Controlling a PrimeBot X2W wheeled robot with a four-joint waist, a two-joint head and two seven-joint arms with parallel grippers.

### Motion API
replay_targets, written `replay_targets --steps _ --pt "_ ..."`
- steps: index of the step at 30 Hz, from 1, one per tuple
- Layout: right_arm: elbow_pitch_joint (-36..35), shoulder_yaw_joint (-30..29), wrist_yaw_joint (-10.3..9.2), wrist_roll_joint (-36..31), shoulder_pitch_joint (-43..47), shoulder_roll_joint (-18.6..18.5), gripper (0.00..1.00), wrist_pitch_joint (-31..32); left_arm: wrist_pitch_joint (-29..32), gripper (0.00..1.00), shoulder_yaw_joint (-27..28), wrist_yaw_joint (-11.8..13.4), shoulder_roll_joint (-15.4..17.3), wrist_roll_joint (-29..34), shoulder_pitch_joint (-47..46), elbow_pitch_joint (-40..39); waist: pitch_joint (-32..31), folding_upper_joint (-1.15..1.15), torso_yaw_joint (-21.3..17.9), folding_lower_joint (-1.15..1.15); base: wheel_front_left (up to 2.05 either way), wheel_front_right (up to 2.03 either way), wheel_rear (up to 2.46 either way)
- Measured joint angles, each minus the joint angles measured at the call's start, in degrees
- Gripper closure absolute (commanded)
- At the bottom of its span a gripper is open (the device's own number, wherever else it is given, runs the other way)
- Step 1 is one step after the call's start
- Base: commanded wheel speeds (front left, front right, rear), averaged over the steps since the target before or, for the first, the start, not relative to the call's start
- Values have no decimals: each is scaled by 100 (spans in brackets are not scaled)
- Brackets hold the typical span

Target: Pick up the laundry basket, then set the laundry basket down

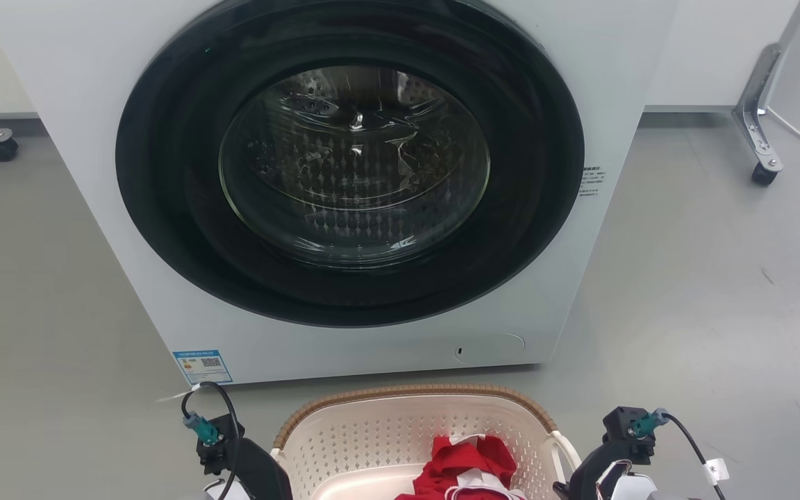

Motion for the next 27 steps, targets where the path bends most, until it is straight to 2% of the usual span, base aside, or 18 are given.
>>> replay_targets --steps 27 --pt "-36 140 -8 226 0 -11 100 -52 -82 100 -172 7 16 -60 -1 -2 28 0 36 0 0 0 0"
